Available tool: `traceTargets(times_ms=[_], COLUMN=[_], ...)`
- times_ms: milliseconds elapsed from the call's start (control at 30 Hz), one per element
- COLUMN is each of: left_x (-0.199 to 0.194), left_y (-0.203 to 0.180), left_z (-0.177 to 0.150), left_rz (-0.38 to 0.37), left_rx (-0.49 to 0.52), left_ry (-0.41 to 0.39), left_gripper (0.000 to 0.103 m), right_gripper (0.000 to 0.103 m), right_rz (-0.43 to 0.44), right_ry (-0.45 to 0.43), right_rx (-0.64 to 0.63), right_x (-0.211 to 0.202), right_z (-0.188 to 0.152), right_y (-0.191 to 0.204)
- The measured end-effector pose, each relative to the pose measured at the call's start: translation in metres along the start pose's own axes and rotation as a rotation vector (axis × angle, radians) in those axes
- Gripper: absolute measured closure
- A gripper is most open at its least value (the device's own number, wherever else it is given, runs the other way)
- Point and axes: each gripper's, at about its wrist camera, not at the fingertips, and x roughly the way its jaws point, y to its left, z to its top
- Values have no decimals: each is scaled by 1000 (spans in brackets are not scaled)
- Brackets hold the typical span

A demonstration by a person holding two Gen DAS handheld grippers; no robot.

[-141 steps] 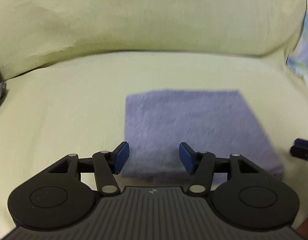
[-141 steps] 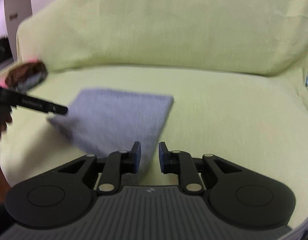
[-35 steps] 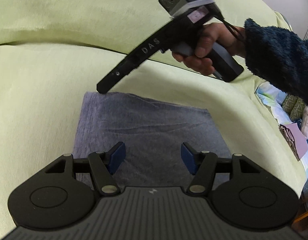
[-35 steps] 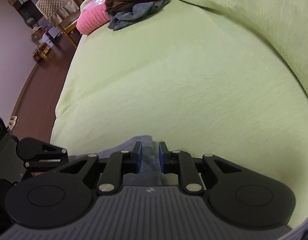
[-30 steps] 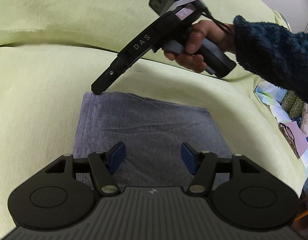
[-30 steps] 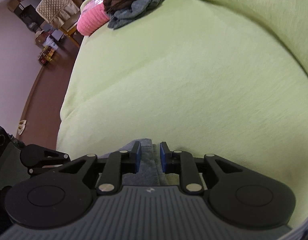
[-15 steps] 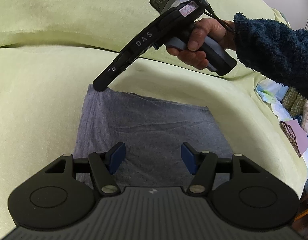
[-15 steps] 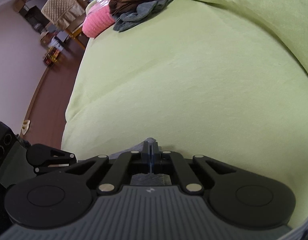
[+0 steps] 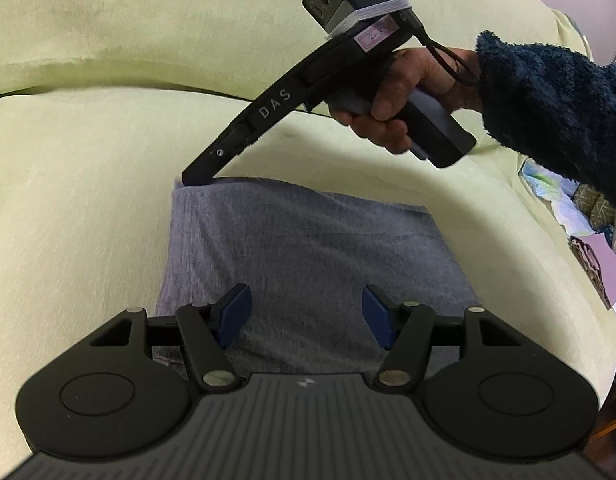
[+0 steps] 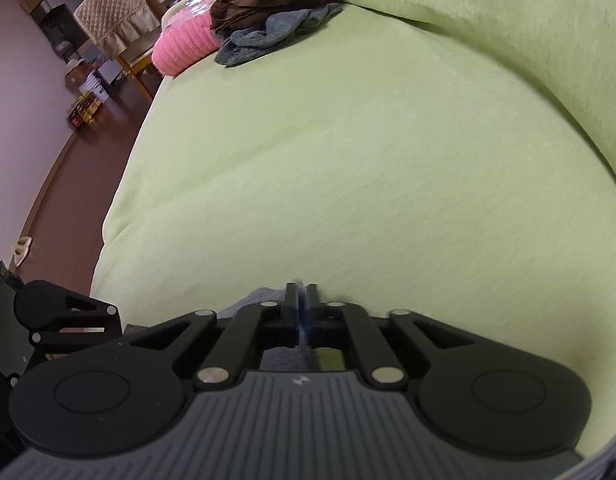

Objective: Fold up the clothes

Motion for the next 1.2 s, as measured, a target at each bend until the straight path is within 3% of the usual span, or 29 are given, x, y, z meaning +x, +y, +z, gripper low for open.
traceTargets(times_ms=[33,200,600,767,1200], left_x=[0,-2,-7,-13,-11], left_y=[0,-4,-17,-25,-41], left_z=[0,5,8,7,1], left_rz=[4,46,108,109,90], left_rx=[-1,-4,11,28,57], left_ry=[2,24,50,45,57], left_gripper=[40,40,40,40,40], right_gripper=[72,72,73,90,90], right_rz=[-14,-79,-141,-147,-189], right_ry=[-23,-126,-179,-172,-78], right_rx=[5,30,49,32,-52], right_x=[-7,-53,-126,-134,-95], right_z=[0,-4,-64,-89,-106], right_y=[1,8,39,43,20])
